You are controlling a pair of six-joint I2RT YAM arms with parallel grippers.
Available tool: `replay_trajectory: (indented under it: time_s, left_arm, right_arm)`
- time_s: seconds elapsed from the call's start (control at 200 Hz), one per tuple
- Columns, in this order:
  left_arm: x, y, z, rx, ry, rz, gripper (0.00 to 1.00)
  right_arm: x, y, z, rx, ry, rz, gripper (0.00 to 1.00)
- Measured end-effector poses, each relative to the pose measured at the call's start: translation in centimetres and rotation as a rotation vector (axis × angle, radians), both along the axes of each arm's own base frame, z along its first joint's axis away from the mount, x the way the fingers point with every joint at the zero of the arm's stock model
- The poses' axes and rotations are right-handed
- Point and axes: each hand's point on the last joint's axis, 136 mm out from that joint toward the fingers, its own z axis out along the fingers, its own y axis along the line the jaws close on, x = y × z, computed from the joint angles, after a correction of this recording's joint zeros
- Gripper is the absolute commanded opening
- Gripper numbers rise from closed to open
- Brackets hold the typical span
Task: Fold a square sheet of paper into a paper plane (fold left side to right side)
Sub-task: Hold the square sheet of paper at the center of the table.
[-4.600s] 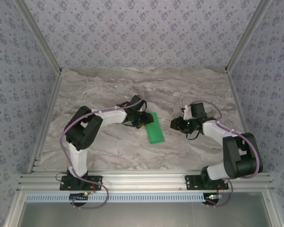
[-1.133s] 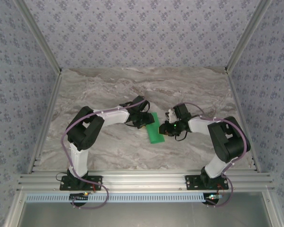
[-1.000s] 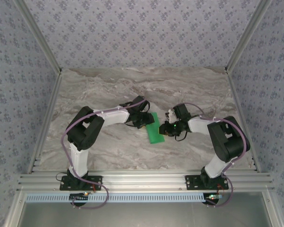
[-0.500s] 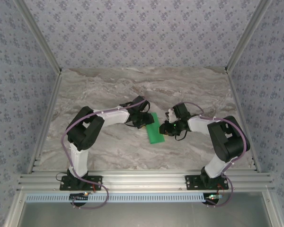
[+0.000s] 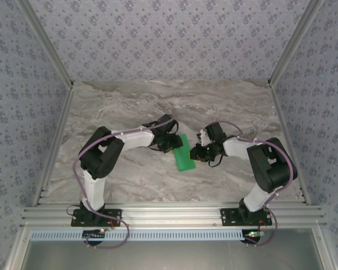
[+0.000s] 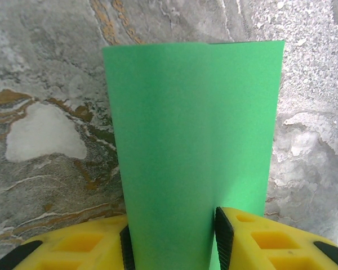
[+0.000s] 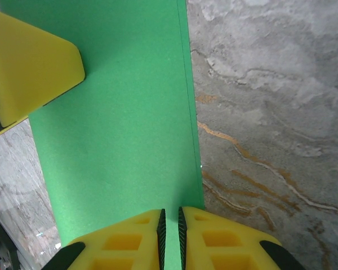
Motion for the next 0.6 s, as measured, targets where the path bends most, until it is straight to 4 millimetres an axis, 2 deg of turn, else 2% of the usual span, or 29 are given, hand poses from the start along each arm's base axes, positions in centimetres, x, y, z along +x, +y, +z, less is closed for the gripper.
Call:
replay_trajectory:
  time_s: [0.305, 0.51, 0.6]
  left_arm:
    - [-0.1, 0.0, 0.3, -0.006, -0.011, -0.001, 0.46]
    - [-0.2, 0.1, 0.8, -0.035, -0.041, -0.001, 0.56]
    - [-0.2, 0.9, 1.1, -0.026, -0.062, 0.003, 0.61]
  right_arm:
    - [0.0, 0.0, -0.2, -0.03, 0.011, 0.018, 0.16]
    - [0.0, -0.1, -0.3, -0.047, 0.02, 0.029, 0.16]
    - [0.1, -0.1, -0.3, -0.051, 0.027, 0.029, 0.16]
